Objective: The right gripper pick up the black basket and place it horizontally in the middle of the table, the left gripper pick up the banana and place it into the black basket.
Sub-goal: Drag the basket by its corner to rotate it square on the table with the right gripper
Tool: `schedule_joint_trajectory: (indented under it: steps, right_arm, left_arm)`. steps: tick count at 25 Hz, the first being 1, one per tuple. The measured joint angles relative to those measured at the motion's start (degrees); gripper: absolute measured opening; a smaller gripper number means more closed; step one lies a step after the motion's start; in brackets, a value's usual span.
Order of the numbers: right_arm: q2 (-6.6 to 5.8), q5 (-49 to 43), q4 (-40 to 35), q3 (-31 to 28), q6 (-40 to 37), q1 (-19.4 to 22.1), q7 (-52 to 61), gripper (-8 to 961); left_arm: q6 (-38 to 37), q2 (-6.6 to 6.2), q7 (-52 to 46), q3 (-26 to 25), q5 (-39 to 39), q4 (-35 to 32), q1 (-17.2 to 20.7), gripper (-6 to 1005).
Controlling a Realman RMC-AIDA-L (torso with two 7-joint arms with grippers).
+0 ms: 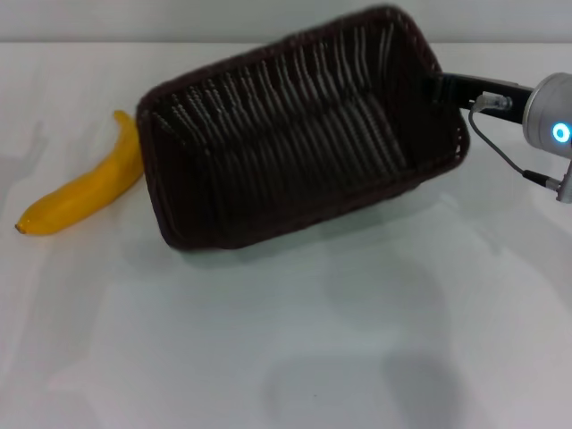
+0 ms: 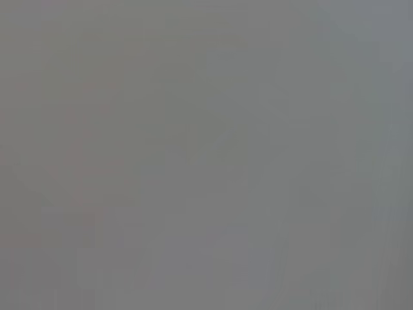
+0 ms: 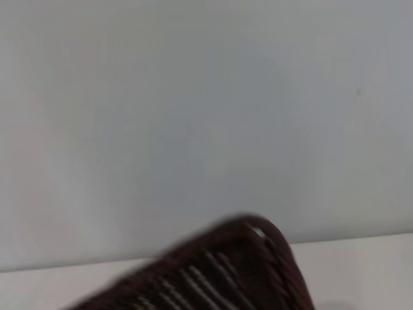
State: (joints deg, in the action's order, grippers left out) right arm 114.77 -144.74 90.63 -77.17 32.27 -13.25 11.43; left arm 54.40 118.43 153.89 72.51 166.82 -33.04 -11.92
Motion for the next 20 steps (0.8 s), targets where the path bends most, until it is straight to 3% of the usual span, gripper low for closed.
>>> schedule_joint_trajectory:
  steps: [8, 10, 16, 20]
  right_arm:
    - [-0.09, -0.09, 0.43, -0.31, -2.09, 0.57, -0.64, 324]
    - [-0.13, -0.23, 0.36, -0.32, -3.09, 0.67, -1.32, 563]
    - [-0.17, -0.81, -1.82, -1.09, -8.5, 0.66, -5.46, 575]
    - [-0.17, -1.03, -5.04, -1.14, -14.48, 0.54, -9.17, 634]
  left_arm:
    - [0.0, -0.05, -0.78, -0.03, 0.0, 0.06, 0.11, 877]
    - [-0.05, -0.05, -0.81, -0.03, 0.0, 0.39, 0.11, 878]
    - [-0.09, -0.05, -0.81, -0.31, -0.01, 1.11, -0.07, 878]
    - [-0.09, -0.05, -0.8, -0.41, -0.01, 1.16, -0.09, 878]
